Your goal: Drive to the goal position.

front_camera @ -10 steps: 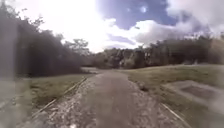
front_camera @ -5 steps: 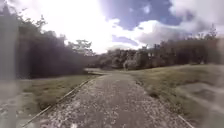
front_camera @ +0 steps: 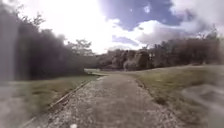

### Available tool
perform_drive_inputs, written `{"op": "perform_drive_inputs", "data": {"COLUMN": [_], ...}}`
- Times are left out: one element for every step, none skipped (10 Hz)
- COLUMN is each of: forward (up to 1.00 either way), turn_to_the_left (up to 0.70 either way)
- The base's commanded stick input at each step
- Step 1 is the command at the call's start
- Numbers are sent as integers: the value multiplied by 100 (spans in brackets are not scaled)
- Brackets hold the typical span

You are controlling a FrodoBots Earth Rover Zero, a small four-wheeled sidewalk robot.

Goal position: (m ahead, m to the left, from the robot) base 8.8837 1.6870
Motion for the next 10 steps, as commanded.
{"op": "perform_drive_inputs", "data": {"forward": [70,70,70,70,70,70,70,70,70,70], "turn_to_the_left": [-23,-9,1,1,1,1,1,1,1,1]}}
